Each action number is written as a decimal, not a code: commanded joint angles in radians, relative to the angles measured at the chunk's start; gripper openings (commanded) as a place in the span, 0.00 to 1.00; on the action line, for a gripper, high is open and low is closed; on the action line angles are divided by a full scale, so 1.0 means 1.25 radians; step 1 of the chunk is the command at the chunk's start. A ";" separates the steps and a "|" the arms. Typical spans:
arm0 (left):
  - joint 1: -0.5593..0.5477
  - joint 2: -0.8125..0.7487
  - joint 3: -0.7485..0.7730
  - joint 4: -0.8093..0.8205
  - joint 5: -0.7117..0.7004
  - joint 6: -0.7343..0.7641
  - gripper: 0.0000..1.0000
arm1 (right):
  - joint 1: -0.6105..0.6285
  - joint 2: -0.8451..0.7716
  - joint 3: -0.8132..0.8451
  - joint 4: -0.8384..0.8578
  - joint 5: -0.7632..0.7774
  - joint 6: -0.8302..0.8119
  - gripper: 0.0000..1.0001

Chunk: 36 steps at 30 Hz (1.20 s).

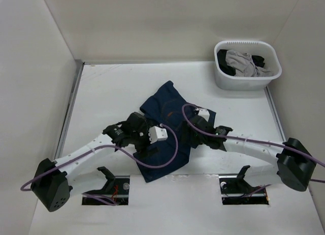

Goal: Fold and stack the trousers
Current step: Flatten the trousers out

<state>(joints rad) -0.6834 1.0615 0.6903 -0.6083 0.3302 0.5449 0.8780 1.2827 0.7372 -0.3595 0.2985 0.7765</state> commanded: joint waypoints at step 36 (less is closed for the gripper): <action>0.370 -0.002 0.189 -0.069 -0.009 0.097 0.43 | -0.076 -0.307 0.521 -0.116 -0.077 -0.213 0.05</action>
<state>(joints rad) -0.1486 1.0782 0.9047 -0.6178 0.2195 0.6521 0.8139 0.8532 1.3140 -0.5095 0.2985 0.6075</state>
